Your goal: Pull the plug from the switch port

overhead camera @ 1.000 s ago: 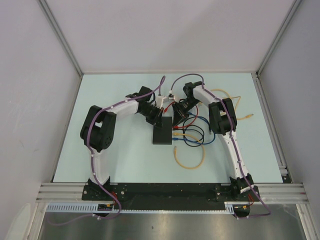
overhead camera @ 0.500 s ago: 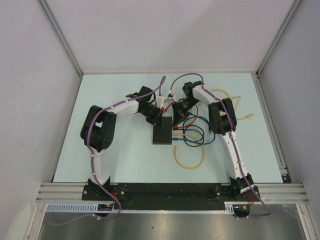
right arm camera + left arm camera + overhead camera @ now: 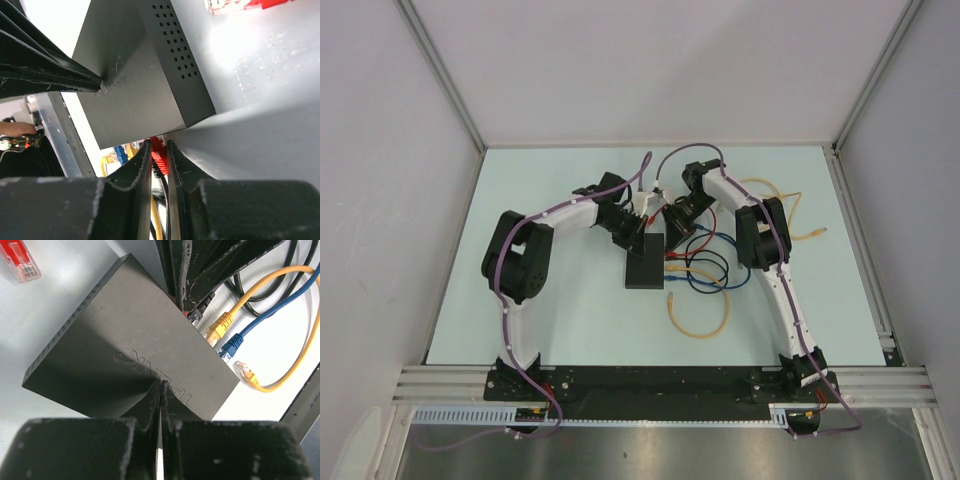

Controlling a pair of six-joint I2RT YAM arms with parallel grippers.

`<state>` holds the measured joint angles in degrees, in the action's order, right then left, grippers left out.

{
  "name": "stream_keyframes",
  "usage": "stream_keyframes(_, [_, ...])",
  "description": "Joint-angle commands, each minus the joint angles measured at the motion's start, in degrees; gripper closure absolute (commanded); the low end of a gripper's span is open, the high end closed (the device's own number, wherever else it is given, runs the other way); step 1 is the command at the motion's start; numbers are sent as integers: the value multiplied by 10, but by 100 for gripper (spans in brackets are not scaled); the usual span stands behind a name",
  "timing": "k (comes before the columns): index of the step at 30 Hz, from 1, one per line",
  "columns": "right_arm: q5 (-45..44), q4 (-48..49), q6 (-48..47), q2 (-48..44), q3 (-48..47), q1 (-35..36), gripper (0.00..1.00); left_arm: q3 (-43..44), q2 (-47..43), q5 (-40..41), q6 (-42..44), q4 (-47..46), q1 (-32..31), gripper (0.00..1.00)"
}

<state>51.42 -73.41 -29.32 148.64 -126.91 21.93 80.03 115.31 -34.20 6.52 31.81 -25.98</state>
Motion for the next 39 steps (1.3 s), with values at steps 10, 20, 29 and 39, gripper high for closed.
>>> stream_keyframes(10, [-113, -16, -70, 16, 45, -7, 100, -22, 51, 86, 38, 35, -10, 98])
stream_keyframes(20, [-116, -10, -56, 46, -33, -16, 100, -25, 45, 88, 39, 33, -11, 99])
stream_keyframes(29, [-109, -13, -83, 6, 65, -13, 100, -42, 37, 92, 45, 27, -12, 99])
stream_keyframes(39, [-41, -37, -68, 42, 5, -30, 61, -33, 43, 100, 48, 36, -18, 99])
